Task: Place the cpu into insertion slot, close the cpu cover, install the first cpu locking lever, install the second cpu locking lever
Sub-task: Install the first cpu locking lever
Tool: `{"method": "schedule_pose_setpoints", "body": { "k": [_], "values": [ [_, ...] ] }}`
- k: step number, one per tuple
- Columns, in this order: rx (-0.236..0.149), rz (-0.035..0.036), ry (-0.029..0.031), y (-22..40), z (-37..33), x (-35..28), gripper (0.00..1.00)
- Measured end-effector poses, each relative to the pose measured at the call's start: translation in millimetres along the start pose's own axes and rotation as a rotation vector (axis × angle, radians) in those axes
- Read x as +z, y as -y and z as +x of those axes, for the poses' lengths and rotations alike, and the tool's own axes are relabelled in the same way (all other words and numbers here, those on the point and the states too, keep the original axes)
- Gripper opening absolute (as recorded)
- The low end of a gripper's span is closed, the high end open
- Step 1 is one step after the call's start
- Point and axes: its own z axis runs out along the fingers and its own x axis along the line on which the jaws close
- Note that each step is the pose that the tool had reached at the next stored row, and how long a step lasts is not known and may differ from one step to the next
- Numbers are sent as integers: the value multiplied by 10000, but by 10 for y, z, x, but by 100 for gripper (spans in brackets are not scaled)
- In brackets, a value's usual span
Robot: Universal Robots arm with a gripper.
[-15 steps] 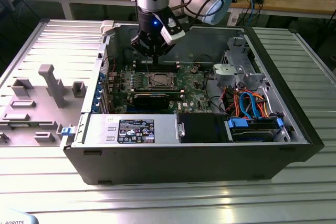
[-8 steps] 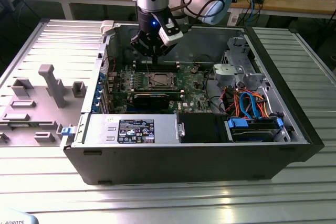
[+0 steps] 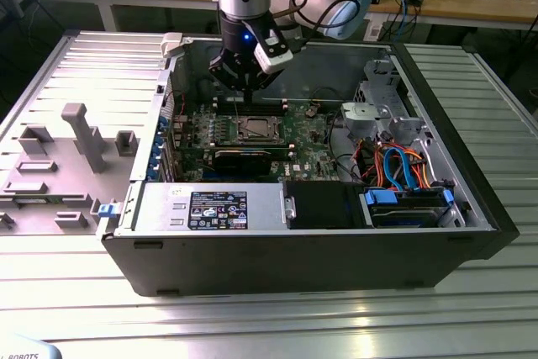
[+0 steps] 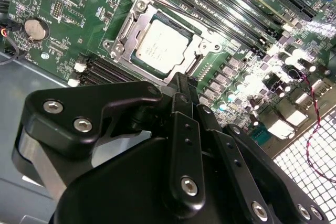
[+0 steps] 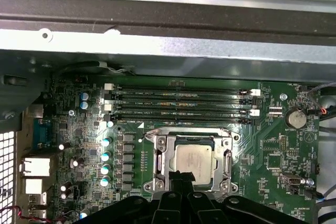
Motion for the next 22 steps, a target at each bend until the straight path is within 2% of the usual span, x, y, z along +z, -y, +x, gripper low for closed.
{"method": "schedule_pose_setpoints", "body": {
  "k": [1,4,9,11,15,16,17,18,21,22],
  "values": [
    [0,-2,1,0,8,1,11],
    [0,0,0,-4,112,2,11],
    [17,0,0,-8,232,-3,11],
    [41,0,-1,-9,248,-3,11],
    [80,0,-3,-15,385,-10,11],
    [75,-1,-66,-16,386,-10,11],
    [77,-11,-235,-17,387,-10,11],
    [79,-29,-311,-18,388,-11,11],
    [78,-52,-302,-64,385,-7,11],
    [76,-52,-266,-104,384,-7,11]
  ]
}}
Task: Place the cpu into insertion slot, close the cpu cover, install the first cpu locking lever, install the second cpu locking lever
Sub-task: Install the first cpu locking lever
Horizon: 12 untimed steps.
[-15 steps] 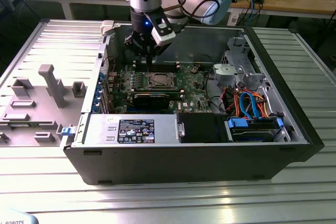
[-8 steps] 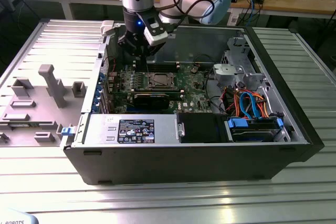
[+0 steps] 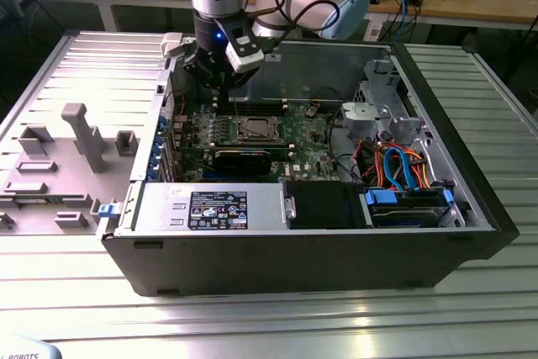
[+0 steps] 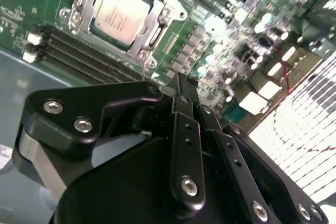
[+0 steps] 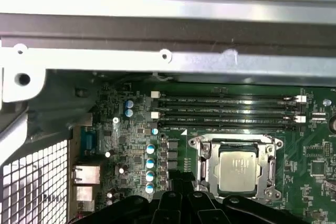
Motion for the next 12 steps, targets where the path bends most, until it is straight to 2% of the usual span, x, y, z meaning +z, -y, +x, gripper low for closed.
{"method": "schedule_pose_setpoints", "body": {
  "k": [2,4,5,7,12],
  "values": [
    [-3,7,98,-61,-1,0,11],
    [-23,27,325,-102,-3,0,11],
    [-28,29,380,-121,-3,0,11],
    [-34,30,406,-157,-3,-1,11],
    [-34,28,406,-160,3,-1,11]
  ]
}}
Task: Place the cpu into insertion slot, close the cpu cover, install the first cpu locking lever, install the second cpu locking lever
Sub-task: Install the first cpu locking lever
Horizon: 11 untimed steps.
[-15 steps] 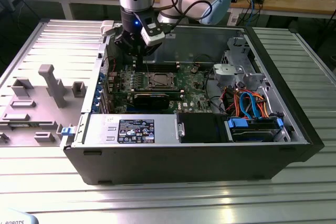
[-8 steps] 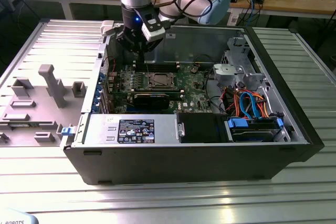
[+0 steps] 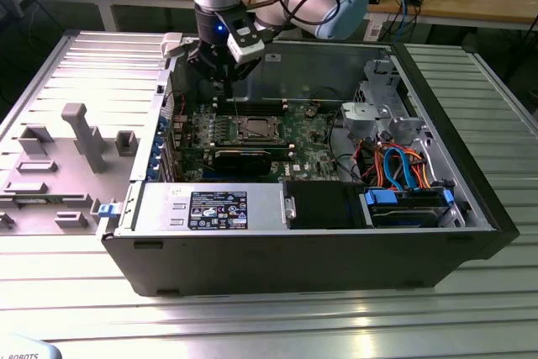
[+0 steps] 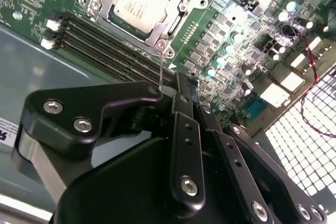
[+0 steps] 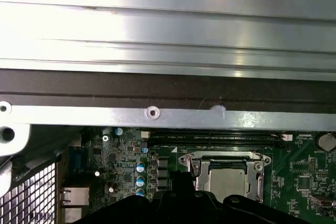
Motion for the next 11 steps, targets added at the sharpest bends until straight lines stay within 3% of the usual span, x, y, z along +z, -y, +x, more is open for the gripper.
{"method": "schedule_pose_setpoints", "body": {
  "k": [7,11],
  "values": [
    [-4,1,-2,-6,21,-2,11],
    [-2,-13,-3,-3,-121,32,11]
  ]
}}
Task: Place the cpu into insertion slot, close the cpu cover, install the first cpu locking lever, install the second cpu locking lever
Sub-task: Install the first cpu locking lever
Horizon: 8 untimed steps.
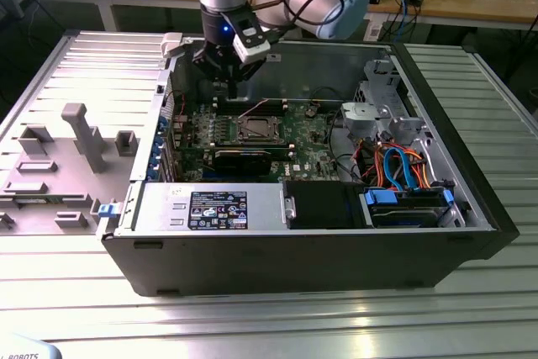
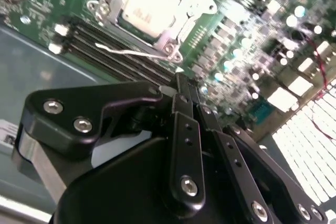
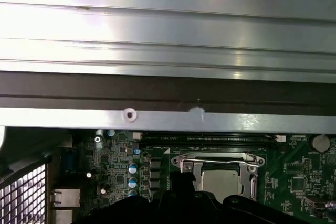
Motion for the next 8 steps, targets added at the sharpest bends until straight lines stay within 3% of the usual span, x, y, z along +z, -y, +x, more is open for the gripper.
{"method": "schedule_pose_setpoints", "body": {
  "k": [1,3,4,8],
  "values": [
    [4,-54,1,2,-12,7,11],
    [18,-249,5,9,-25,17,11],
    [22,-294,9,16,-27,30,11],
    [134,-285,-1,18,-74,50,11]
  ]
}}
